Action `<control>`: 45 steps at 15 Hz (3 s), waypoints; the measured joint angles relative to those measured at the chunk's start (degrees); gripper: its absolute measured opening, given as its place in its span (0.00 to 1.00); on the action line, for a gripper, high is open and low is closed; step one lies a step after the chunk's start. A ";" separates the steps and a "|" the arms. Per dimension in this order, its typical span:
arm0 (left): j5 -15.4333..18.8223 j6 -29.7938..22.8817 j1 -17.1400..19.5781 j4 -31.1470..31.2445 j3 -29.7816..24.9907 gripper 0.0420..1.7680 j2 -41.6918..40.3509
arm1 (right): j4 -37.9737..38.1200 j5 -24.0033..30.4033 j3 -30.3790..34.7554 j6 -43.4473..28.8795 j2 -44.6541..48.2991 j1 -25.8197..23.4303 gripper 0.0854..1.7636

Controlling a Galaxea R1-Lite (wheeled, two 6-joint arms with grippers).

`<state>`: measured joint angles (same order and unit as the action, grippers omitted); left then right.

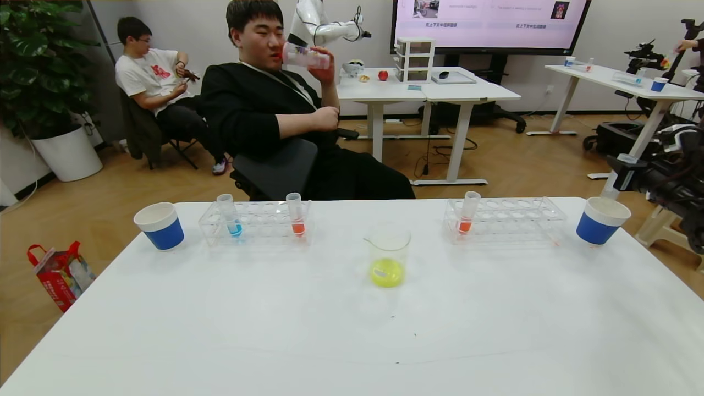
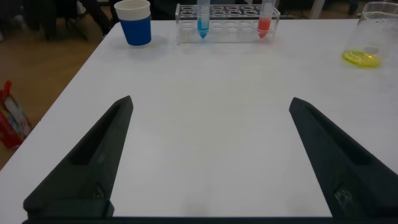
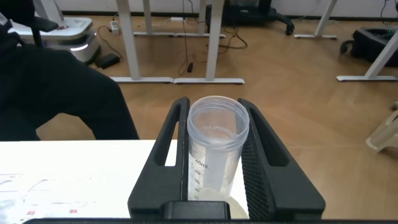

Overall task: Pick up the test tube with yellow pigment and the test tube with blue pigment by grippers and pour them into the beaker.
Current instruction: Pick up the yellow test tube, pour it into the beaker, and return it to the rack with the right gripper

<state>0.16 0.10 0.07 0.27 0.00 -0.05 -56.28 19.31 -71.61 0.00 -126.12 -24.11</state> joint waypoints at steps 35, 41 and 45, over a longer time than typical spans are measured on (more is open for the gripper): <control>0.02 0.00 0.00 -0.02 0.00 0.99 0.00 | 12.08 -19.02 15.02 -0.24 35.08 28.21 0.98; 0.02 0.00 0.00 0.00 0.00 0.99 0.00 | 11.72 -18.82 30.99 0.46 59.54 27.86 0.98; 0.02 0.00 0.00 0.00 0.00 0.99 0.00 | 12.04 -18.74 39.00 4.22 76.44 25.54 0.98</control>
<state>0.18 0.10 0.07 0.27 0.00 -0.05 -44.24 0.57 -32.61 4.22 -49.69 1.43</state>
